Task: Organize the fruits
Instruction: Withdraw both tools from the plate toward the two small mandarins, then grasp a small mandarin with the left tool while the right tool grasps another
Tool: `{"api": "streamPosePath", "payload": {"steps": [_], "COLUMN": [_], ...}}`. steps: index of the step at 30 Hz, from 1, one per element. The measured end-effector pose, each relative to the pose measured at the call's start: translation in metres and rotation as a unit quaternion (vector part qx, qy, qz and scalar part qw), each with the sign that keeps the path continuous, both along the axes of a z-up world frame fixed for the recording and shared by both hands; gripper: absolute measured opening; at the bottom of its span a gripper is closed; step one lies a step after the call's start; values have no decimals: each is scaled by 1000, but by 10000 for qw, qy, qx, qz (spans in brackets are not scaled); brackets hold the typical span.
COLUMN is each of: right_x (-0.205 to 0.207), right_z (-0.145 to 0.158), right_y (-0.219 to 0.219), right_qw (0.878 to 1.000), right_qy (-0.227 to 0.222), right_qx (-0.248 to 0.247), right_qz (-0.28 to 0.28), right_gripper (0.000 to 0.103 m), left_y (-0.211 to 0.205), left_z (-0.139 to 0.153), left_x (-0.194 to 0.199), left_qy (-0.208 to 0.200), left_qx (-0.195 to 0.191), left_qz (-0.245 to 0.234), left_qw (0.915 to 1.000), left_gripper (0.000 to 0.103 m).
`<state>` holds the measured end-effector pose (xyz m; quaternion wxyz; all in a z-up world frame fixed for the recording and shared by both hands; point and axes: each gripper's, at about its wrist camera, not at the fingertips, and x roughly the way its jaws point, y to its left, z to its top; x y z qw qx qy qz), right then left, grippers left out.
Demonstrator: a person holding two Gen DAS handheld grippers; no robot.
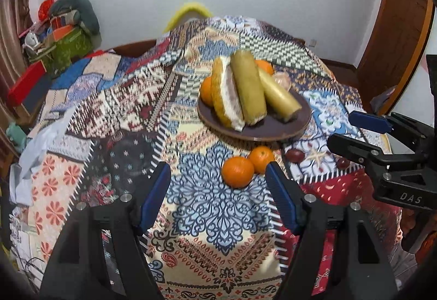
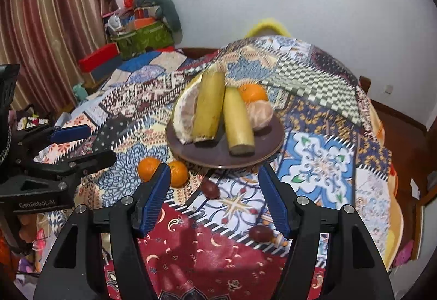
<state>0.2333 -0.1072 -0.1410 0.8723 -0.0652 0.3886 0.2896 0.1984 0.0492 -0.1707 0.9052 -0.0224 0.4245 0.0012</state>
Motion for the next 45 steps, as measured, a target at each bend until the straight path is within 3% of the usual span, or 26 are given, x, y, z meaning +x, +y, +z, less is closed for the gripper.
{"api": "streamPosePath", "payload": {"steps": [7, 14, 19, 23, 30, 45], "right_x": [2, 7, 10, 11, 11, 20], "right_z": [-16, -24, -29, -32, -34, -47], "right_y": [8, 10, 13, 16, 26, 63], "right_qw": [9998, 9993, 9988, 9984, 9976, 9940], "right_qy": [199, 315, 422, 457, 481, 655], "right_qx": [-22, -63, -44, -52, -82, -307], "right_qz": [71, 170, 261, 337, 484, 822], "right_gripper": [63, 51, 46, 42, 40, 32], "left_y": [2, -5, -6, -9, -9, 34], "left_z": [-30, -51, -58, -56, -53, -40], "left_x": [13, 31, 39, 40, 36, 13], "left_qy": [353, 588, 675, 613, 539, 301], "left_qx": [-226, -314, -437, -479, -354, -299], "left_qz": [-67, -192, -198, -262, -288, 157], "left_qw": [9991, 9976, 9966, 9966, 9975, 9990], "left_gripper": [69, 54, 50, 37, 36, 36]}}
